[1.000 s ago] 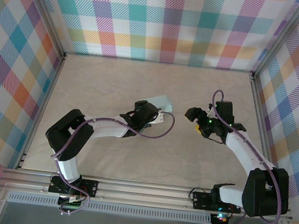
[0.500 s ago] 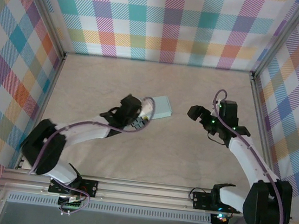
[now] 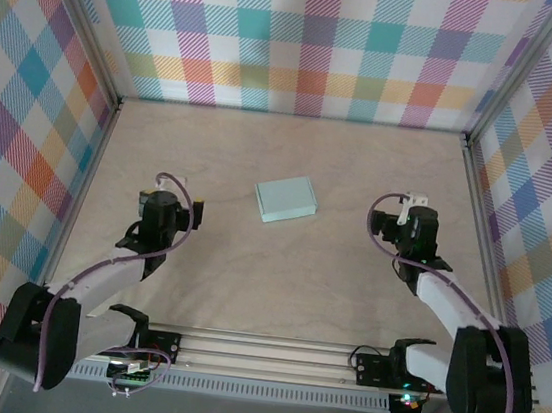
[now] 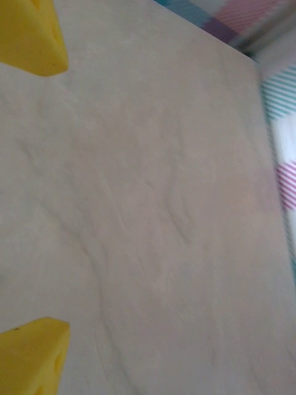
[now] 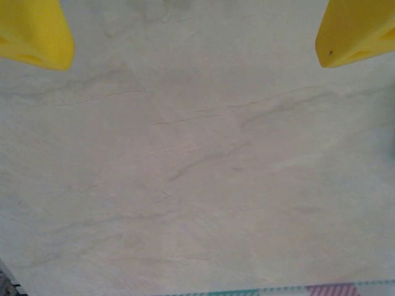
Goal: Fold the paper box
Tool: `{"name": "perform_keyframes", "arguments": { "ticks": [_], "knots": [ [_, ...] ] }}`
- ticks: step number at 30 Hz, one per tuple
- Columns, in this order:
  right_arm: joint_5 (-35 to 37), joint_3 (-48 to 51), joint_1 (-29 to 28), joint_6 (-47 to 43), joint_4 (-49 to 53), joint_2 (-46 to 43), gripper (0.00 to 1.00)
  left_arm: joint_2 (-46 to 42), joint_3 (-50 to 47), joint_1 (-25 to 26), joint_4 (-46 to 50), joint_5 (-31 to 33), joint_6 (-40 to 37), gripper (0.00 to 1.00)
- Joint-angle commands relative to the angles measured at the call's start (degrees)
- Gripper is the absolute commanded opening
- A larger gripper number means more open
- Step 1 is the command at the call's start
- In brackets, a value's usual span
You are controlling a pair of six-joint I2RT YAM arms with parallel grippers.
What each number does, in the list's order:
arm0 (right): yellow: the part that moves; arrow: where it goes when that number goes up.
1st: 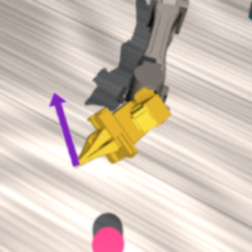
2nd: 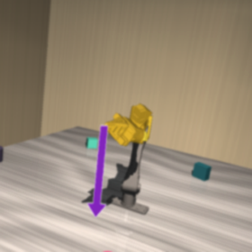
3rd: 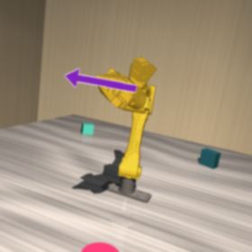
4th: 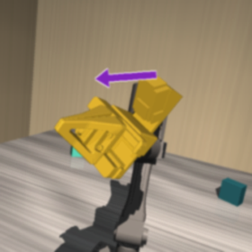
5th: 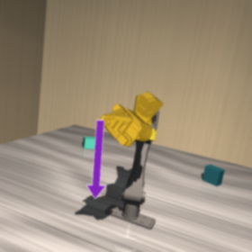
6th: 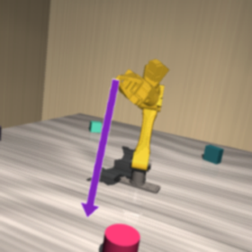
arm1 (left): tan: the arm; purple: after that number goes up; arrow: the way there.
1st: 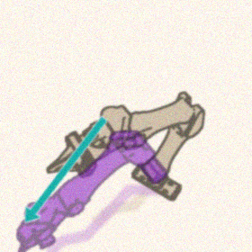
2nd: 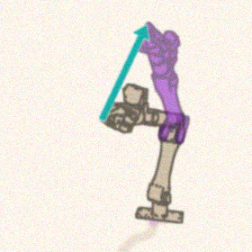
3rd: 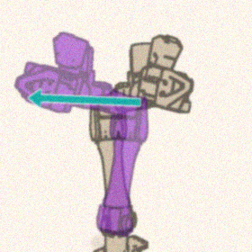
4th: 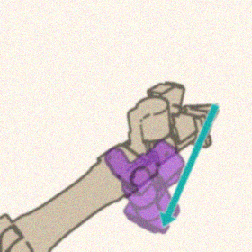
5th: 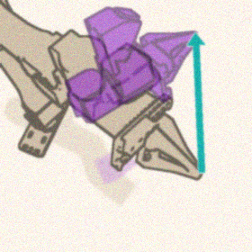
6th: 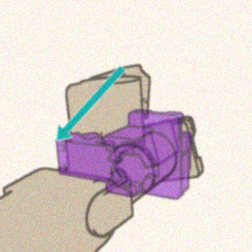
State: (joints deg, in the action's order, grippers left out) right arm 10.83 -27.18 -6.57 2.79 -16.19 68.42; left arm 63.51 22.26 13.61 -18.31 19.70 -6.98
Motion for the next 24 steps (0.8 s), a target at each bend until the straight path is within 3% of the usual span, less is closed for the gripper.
{"name": "perform_keyframes", "arguments": {
  "ticks": [1,5,10,11,13,24],
  "knots": [
    [-2.8,2.49,1.68,-3.99,-17.03,4.76,1.0,4.06,-3.33,-3.38,-14.99,-4.49,2.3,1.0],
    [-5.79,3.14,3.76,-2.67,-24.77,11.92,1.0,12.21,-5.23,-5.16,-27.9,-6.93,1.77,1.0],
    [-9.96,4.56,4.88,-2.79,-34.32,20.11,1.0,24.08,-1.34,-7.23,-32.12,-9.8,3.98,1.0],
    [-10.34,4.12,5.18,-2.65,-32.19,19.5,1.0,26.86,-0.56,-7.25,-34.06,-9.35,3.77,1.0],
    [-11.44,3.65,6.08,-2.04,-31.66,19.7,1.0,25.79,1.55,-7.91,-27.73,-9.26,5.48,1.0],
    [-11.53,3.54,6.18,-2.19,-31.18,19.55,1.0,26.1,1.41,-8.37,-28.59,-9.42,5.76,1.0]
  ]
}}
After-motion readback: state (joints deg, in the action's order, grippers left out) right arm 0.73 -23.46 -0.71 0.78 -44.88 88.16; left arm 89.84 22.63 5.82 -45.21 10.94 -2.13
